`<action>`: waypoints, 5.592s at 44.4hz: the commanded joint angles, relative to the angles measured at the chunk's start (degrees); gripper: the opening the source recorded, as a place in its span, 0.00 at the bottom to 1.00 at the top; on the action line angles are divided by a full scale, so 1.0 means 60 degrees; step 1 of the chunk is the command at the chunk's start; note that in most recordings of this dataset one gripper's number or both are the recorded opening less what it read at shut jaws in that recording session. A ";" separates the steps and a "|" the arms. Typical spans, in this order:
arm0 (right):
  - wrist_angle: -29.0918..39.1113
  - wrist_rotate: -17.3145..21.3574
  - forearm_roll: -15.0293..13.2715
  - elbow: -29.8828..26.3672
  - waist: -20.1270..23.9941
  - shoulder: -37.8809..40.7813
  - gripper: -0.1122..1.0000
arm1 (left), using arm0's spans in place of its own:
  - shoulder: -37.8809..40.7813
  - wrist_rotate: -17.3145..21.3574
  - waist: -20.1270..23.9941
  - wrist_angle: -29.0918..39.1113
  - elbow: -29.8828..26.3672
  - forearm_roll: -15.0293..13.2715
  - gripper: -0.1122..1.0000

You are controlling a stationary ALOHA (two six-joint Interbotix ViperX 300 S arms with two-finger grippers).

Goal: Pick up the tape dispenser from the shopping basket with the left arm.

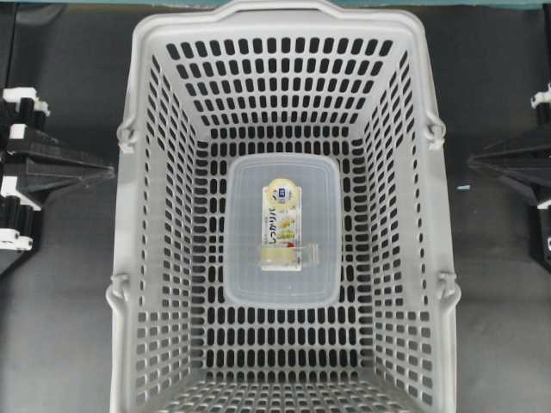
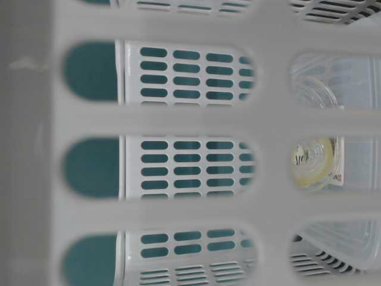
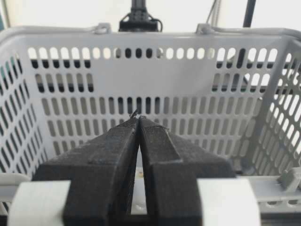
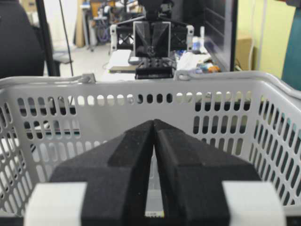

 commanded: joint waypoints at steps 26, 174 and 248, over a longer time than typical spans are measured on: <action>0.1318 0.0483 0.0117 -0.0469 -0.0029 -0.0088 0.10 | 0.3516 -0.0425 -0.0820 0.6460 -0.5273 0.0410 0.10; 0.1860 0.0498 0.0117 -0.0264 -0.0059 -0.0806 0.73 | 0.9580 -0.0967 -0.1201 1.4751 -1.3418 0.0410 0.36; 0.1846 0.0483 0.0117 -0.0264 -0.0073 -0.0820 0.73 | 0.9595 -0.0952 -0.1201 1.4707 -1.3345 0.0410 0.36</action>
